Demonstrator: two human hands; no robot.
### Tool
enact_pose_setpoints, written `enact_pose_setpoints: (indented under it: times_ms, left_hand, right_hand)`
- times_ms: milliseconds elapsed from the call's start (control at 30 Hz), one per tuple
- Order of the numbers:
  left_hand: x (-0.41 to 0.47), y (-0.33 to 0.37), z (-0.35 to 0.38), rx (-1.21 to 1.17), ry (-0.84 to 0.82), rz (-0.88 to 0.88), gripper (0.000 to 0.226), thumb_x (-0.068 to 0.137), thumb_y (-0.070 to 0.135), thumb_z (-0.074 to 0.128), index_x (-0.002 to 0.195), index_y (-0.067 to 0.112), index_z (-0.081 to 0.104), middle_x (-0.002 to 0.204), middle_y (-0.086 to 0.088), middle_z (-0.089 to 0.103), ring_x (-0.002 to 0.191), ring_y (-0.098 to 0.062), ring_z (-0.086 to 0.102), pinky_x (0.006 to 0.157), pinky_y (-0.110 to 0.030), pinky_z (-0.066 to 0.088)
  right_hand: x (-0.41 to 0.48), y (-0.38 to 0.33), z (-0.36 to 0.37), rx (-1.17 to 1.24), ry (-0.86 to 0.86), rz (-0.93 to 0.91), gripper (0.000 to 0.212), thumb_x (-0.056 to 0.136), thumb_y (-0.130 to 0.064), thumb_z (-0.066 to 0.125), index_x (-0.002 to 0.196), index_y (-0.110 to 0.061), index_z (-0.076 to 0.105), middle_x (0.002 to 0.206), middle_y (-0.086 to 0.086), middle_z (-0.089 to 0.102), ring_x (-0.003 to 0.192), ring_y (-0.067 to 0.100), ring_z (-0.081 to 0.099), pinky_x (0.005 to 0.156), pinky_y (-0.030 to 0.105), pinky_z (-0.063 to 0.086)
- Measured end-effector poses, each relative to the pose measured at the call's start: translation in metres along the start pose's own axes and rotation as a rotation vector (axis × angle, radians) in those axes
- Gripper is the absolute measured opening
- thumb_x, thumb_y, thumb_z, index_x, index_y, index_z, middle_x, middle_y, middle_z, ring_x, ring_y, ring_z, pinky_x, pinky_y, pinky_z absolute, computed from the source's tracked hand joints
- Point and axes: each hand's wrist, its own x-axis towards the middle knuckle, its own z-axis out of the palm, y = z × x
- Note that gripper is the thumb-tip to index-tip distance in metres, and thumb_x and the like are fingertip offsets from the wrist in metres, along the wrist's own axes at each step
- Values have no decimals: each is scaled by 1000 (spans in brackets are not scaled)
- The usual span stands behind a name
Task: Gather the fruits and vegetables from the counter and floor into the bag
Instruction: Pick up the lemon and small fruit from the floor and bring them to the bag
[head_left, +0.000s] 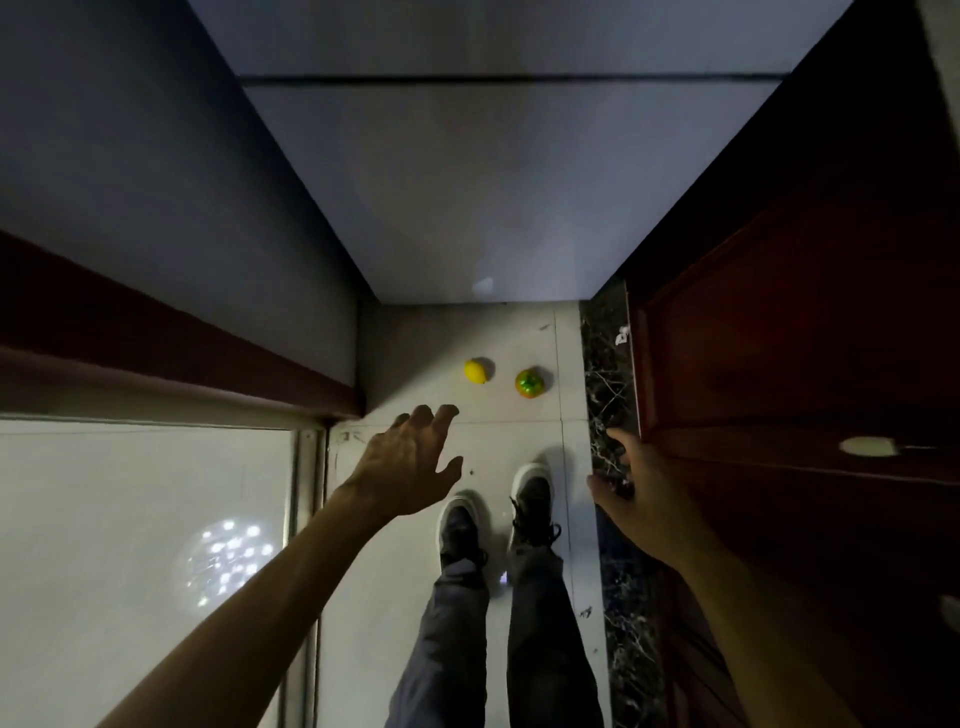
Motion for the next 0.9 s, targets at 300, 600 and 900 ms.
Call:
enact_pose_setpoints:
  times_ms: [300, 600, 900]
  left_hand:
    - [133, -46, 111, -96, -40, -51, 61, 89, 44, 55, 139, 18, 31, 124, -13, 54, 107, -31, 56, 77, -39, 48]
    - [269, -84, 233, -187, -25, -125, 65, 89, 41, 57, 142, 19, 27, 123, -17, 48, 107, -34, 53, 81, -42, 48]
    - [385, -116, 344, -375, 38, -185, 72, 85, 30, 66, 146, 25, 27, 134, -22, 38, 126, -40, 36, 98, -45, 39]
  right_hand:
    - [141, 70, 88, 57, -98, 15, 67, 87, -45, 57, 143, -36, 21, 146, 8, 39, 128, 27, 46, 100, 51, 45]
    - [300, 130, 175, 1, -142, 20, 66, 87, -42, 60, 142, -35, 24, 122, 15, 48, 102, 29, 55, 84, 44, 52]
    - [418, 187, 266, 15, -72, -1, 88, 77, -37, 74, 146, -38, 20, 134, 12, 33, 116, 31, 47, 85, 32, 43]
